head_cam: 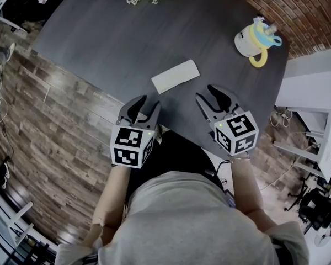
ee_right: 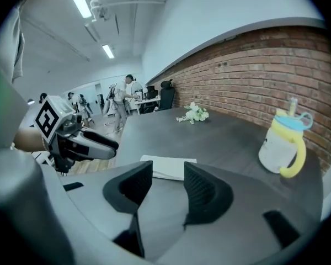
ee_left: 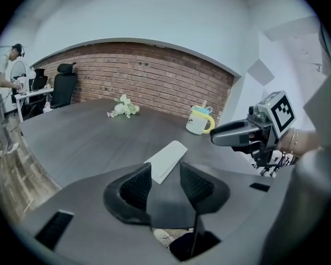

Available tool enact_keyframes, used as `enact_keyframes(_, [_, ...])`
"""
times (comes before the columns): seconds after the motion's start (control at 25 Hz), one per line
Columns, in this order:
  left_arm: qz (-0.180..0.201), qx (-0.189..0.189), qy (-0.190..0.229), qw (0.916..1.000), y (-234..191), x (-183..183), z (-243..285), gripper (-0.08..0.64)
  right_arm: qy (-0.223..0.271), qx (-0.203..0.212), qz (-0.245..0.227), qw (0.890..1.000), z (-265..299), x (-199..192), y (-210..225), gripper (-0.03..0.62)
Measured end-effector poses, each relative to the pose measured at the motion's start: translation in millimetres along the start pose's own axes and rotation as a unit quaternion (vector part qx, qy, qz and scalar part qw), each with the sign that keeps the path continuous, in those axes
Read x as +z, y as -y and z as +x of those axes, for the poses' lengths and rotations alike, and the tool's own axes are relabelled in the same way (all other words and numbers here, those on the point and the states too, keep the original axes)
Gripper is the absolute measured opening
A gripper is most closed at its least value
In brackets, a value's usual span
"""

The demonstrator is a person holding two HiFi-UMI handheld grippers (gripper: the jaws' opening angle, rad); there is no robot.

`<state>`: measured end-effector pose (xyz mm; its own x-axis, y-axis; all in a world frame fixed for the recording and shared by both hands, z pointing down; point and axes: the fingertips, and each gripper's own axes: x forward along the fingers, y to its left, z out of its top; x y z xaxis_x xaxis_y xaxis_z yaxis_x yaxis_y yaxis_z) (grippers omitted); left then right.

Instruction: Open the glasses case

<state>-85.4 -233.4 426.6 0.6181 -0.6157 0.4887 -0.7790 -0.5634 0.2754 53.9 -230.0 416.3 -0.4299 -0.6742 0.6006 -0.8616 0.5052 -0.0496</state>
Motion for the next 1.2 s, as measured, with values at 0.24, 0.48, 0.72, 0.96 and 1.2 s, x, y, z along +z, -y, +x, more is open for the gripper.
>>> enact_keyframes(0.24, [-0.003,0.003,-0.003,1.0000,-3,1,25,0.217,-0.027,0.013,-0.046,0.999,19,-3,19,0.181])
enact_keyframes(0.48, [0.034,0.030,-0.025,0.9987,-15,-9,48,0.224,-0.056,0.021,-0.080,0.995,43,-20,34,0.201])
enact_keyframes(0.72, [0.055,0.039,-0.047,0.9967,-25,-22,57,0.224,-0.073,0.026,-0.102,0.992,66,-32,46,0.202])
enact_keyframes(0.96, [0.085,0.041,-0.055,0.9940,-29,-25,64,0.225,-0.091,0.039,-0.134,0.986,84,-43,47,0.206])
enact_keyframes(1.2, [0.105,0.027,-0.069,0.9917,-26,-35,73,0.230,-0.087,0.047,-0.143,0.985,95,-46,47,0.213])
